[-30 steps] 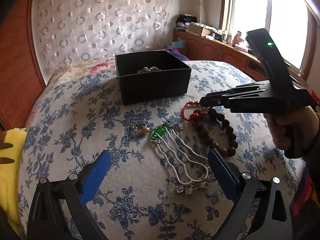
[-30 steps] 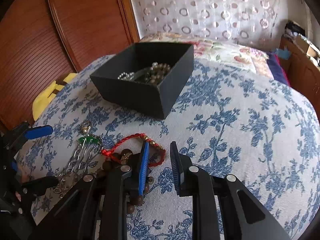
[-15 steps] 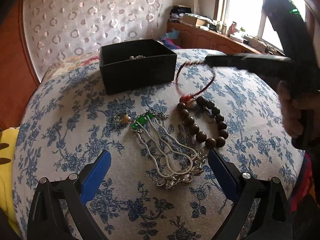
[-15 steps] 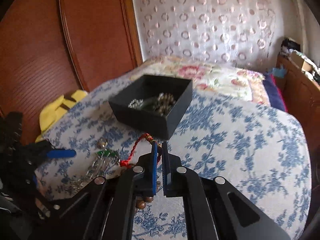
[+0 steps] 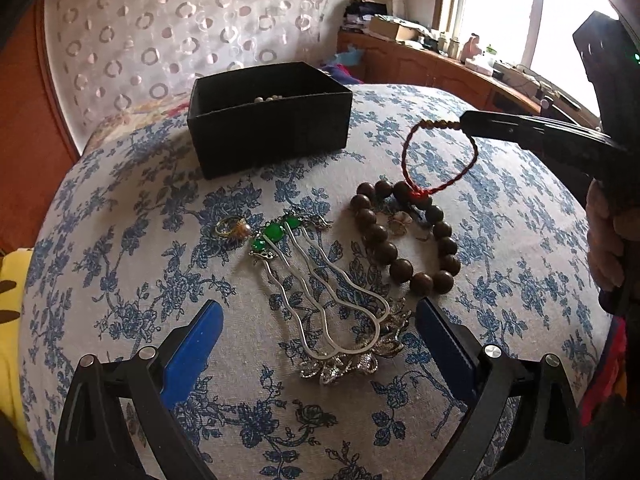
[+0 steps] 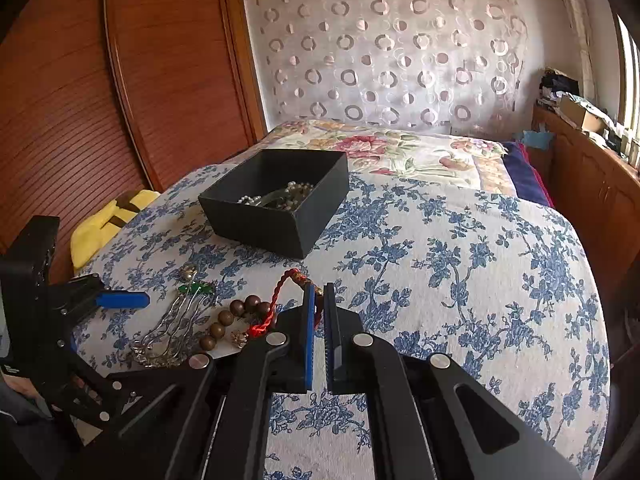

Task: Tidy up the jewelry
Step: 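Grasp the red-cord bead bracelet with the right tool while the left tool approaches the silver hairpin, then lift the red bracelet toward the box with the right tool while the left tool grasps the silver hairpin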

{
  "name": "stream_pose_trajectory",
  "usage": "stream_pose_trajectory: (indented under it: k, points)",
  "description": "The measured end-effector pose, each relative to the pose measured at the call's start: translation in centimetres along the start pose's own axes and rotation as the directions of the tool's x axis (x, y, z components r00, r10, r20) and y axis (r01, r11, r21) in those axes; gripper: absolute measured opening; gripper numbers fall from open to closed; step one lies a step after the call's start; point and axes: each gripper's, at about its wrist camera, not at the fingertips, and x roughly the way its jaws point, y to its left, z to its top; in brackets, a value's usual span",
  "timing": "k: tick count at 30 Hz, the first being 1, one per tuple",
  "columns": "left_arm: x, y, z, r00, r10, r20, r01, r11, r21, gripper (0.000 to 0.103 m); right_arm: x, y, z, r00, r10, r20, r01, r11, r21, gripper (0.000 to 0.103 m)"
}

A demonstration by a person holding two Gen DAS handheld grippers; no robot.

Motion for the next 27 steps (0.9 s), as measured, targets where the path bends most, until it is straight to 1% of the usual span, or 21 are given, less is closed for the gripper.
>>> stream_pose_trajectory:
  k: [2,3,5,8,15,21,22,27]
  points:
    - [-0.1,0.1,-0.1,1.0,-0.007,0.0,0.007,1.0,-0.003,0.079,-0.1,0.0,-0.1,1.0,0.003,0.001,-0.003,1.0,0.002,0.005]
    - [-0.1,0.1,-0.1,1.0,-0.009,-0.001,0.009,1.0,-0.003,0.076,-0.1,0.0,-0.2,1.0,0.004,0.001,-0.004,1.0,0.002,0.005]
    - [-0.2,0.0,-0.3,1.0,0.007,0.0,-0.007,1.0,0.009,0.067,-0.1,0.1,-0.2,1.0,0.005,0.001,-0.005,1.0,0.003,0.005]
    - [-0.7,0.2,-0.8,1.0,0.0,-0.002,0.0,1.0,0.011,0.061,-0.1,0.2,-0.3,1.0,0.007,0.001,-0.007,1.0,0.002,0.005]
    - [-1.5,1.2,-1.7,1.0,0.005,0.001,-0.005,1.0,-0.008,0.061,0.3,0.9,-0.4,1.0,0.016,-0.005,-0.016,1.0,-0.005,0.005]
    - [-1.5,1.4,-1.6,1.0,0.012,0.007,-0.011,1.0,-0.018,0.061,0.6,1.2,-0.4,1.0,0.019,-0.01,-0.02,1.0,-0.01,0.005]
    - [-1.5,1.4,-1.6,1.0,0.003,0.011,-0.003,1.0,-0.02,0.056,0.6,1.2,-0.4,1.0,0.019,-0.01,-0.02,1.0,-0.011,0.005]
    - [-2.3,1.6,-1.8,0.999,-0.012,0.04,0.013,1.0,-0.029,0.056,0.6,1.2,-0.4,1.0,0.018,-0.012,-0.018,1.0,-0.011,0.005]
